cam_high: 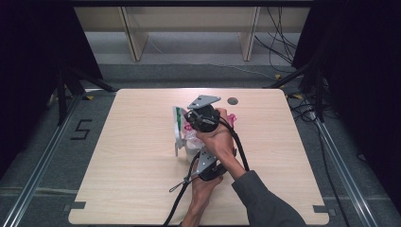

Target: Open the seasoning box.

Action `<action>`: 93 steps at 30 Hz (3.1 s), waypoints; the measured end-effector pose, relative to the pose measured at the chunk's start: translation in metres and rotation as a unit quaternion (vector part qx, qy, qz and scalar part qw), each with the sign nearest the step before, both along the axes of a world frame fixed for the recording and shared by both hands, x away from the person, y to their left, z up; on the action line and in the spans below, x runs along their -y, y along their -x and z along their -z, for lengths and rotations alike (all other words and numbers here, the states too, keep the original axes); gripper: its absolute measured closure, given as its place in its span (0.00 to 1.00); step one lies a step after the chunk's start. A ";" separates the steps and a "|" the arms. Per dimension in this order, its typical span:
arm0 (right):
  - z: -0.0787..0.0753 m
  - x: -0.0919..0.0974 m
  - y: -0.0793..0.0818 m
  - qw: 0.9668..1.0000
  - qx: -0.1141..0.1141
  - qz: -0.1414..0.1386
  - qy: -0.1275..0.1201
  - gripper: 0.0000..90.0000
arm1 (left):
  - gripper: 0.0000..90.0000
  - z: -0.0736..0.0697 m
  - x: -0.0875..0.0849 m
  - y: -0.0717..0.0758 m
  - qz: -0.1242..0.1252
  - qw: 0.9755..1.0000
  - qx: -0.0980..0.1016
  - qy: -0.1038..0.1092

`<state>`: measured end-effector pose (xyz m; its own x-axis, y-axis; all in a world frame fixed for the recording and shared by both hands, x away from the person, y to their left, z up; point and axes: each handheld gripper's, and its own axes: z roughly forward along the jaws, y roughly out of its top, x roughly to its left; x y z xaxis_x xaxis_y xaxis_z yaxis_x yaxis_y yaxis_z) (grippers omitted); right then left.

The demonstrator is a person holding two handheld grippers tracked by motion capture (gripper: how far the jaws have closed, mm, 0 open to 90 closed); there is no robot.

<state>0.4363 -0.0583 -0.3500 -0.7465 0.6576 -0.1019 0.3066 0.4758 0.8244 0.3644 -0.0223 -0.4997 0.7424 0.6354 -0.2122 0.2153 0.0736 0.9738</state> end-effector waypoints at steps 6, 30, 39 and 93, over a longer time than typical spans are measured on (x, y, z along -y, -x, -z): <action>0.004 -0.001 -0.001 1.000 0.004 0.000 0.009 1.00 | 0.83 0.002 0.002 -0.001 0.008 1.000 0.005 0.012; -0.001 0.003 -0.002 1.000 0.004 -0.001 0.003 1.00 | 0.84 0.001 0.002 -0.001 0.010 1.000 0.010 0.013; 0.000 0.003 -0.001 1.000 0.001 0.003 0.002 1.00 | 0.84 0.000 0.002 -0.001 0.009 1.000 0.009 0.014; -0.014 0.051 0.010 0.996 0.021 0.022 -0.090 1.00 | 0.78 0.012 -0.007 -0.007 -0.015 0.999 -0.013 -0.034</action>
